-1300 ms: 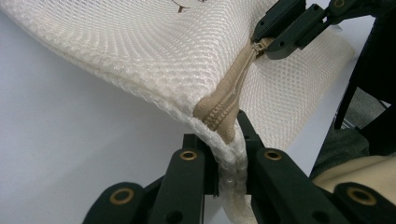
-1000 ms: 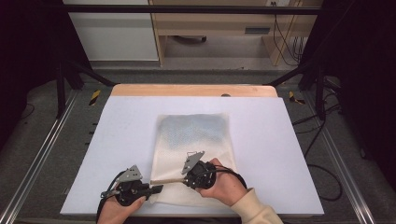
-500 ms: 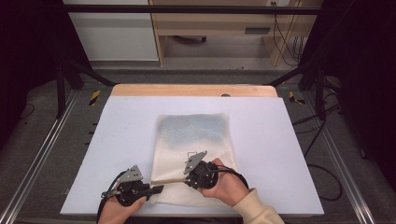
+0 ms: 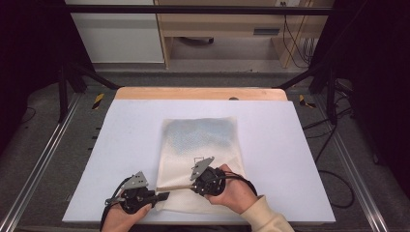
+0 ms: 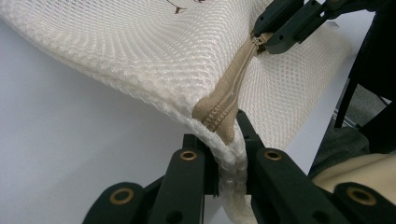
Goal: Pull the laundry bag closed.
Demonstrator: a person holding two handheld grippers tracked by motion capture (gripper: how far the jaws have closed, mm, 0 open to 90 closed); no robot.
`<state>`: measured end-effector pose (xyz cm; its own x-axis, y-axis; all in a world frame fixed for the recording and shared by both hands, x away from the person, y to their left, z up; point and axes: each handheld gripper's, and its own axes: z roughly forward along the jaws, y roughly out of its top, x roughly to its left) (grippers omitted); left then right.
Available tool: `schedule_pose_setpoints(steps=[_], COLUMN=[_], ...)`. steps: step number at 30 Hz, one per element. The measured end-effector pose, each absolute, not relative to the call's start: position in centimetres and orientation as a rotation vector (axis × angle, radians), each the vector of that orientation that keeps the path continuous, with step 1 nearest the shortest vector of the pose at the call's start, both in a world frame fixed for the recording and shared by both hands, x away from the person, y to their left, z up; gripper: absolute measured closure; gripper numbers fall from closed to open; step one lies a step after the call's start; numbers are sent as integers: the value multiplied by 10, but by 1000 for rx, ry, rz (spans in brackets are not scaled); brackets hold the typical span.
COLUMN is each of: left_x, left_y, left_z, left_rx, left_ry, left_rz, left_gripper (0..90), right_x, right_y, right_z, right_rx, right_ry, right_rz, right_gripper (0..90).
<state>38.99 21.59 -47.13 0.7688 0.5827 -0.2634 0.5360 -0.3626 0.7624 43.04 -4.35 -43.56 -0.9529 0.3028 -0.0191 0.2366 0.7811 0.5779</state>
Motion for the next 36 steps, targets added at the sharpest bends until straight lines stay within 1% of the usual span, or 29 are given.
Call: schedule_pose_setpoints(steps=[36], left_x=[389], left_y=[215], left_z=[-470], left_rx=[2040], left_ry=[827], left_rz=[95], left_gripper=[843], right_x=[430], right_y=[-42], right_z=[-435], right_rx=[447], right_ry=[2837], right_rz=[913], right_gripper=[820])
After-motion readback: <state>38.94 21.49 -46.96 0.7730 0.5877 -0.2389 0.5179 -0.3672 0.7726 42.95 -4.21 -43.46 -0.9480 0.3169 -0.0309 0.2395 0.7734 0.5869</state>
